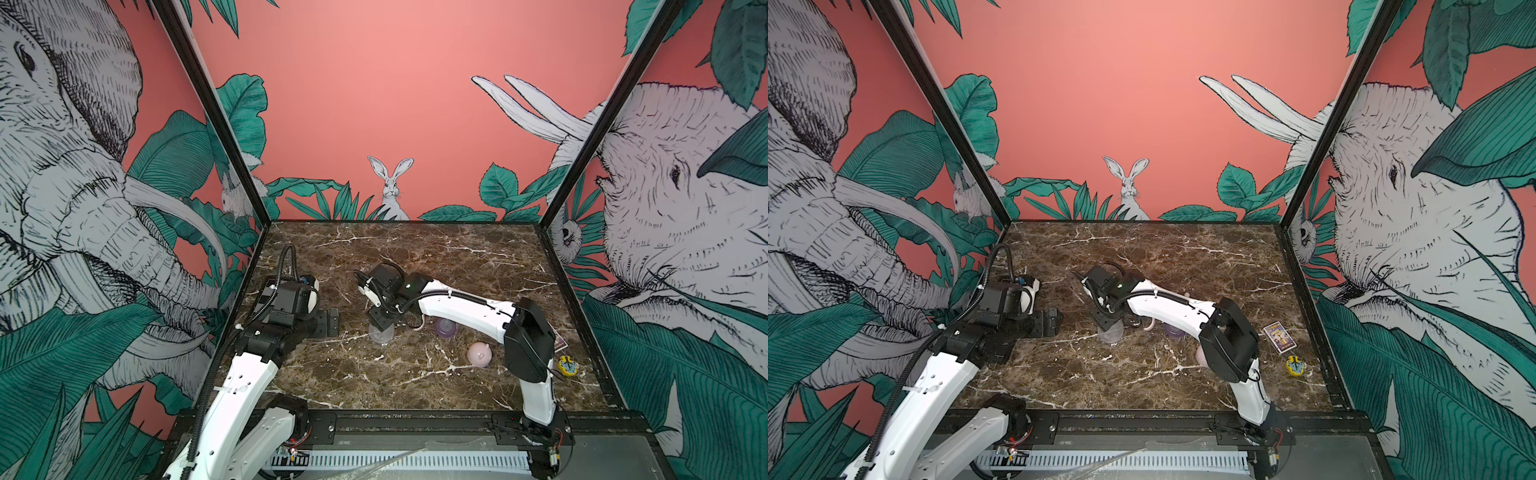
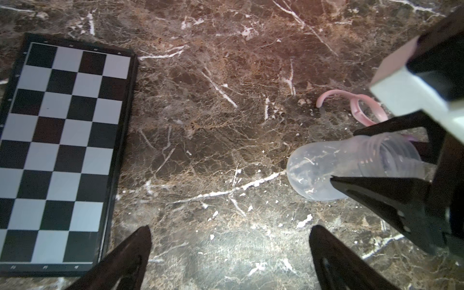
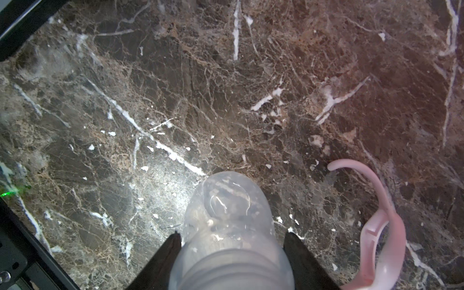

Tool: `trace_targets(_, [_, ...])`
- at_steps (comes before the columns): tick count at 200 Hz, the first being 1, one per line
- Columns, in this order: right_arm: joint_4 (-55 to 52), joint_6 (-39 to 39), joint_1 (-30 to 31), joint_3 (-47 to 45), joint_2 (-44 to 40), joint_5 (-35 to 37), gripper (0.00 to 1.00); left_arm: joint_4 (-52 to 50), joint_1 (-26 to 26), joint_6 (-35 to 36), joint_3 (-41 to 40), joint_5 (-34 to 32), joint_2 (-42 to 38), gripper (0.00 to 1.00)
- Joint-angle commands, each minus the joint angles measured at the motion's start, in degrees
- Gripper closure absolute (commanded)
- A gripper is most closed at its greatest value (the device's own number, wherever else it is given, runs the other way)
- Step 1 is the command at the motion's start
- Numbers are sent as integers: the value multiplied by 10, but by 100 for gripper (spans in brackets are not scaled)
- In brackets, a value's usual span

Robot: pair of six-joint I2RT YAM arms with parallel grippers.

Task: Assemble the baby bottles
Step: Pick up the baby bottle from the center of the board.

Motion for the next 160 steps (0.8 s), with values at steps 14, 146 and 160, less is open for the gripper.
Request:
trace_targets(14, [12, 15, -45, -30, -52, -61, 54, 71, -4, 6, -24, 59, 7, 1])
trace_targets(146, [-123, -40, -229, 37, -132, -297, 56, 398, -186, 159, -81, 180, 131, 4])
trace_targets(160, [-143, -40, -229, 51, -128, -307, 56, 434, -187, 173, -90, 197, 143, 3])
